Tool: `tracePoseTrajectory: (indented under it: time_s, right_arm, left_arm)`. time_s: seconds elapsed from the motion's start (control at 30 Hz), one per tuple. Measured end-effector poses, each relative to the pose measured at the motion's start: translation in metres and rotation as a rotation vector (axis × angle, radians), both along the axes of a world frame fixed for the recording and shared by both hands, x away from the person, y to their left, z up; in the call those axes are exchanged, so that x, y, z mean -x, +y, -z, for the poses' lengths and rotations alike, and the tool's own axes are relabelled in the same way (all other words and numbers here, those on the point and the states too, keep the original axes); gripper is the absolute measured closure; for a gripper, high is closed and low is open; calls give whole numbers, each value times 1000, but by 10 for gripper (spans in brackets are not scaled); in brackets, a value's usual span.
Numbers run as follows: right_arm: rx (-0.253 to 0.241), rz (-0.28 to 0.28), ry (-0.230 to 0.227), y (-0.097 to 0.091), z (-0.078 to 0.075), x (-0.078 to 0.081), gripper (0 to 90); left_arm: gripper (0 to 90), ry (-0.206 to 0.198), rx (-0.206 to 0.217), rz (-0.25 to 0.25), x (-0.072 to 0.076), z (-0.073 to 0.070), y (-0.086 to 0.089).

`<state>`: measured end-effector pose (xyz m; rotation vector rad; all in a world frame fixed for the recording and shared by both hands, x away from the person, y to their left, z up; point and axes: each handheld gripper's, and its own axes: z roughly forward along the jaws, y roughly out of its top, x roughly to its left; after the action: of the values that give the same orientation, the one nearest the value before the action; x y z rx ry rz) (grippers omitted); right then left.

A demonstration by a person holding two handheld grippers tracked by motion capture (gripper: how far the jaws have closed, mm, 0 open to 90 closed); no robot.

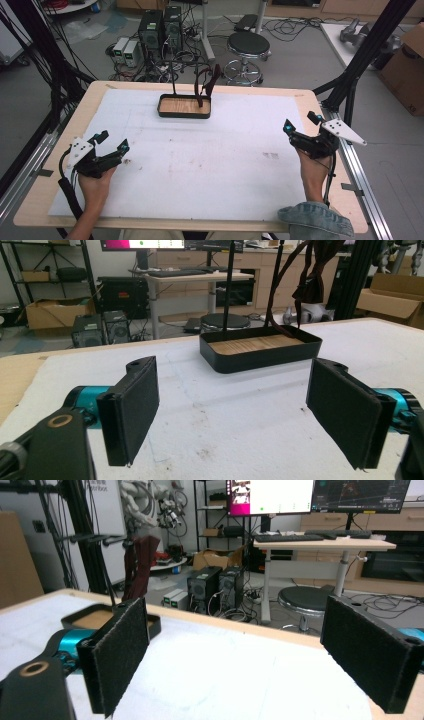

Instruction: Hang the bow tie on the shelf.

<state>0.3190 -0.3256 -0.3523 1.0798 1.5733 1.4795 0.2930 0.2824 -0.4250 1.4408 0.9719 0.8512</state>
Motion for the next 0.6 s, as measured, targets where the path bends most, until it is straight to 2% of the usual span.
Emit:
tracePoseTrajectory:
  time_s: [0.13, 0.2, 0.3, 0.43, 0.47, 0.6]
  right_arm:
    - [17, 1, 11, 1, 10, 6, 113]
    - [-5, -9, 38, 2, 24, 13, 112]
    - [2, -8, 46, 4, 35, 20, 112]
    - [10, -7, 71, 7, 47, 25, 112]
    - [18, -3, 76, 9, 55, 27, 112]
    - [16, -3, 103, 10, 65, 30, 113]
  left_arm:
    - [214, -1, 6, -4, 0, 0, 0]
    - [208, 0, 8, 3, 0, 0, 0]
    - [200, 7, -2, 1, 0, 0, 0]
    - [191, 18, -1, -6, 0, 1, 1]
    - [184, 20, -1, -9, 0, 1, 1]
    - [181, 22, 5, -11, 0, 1, 1]
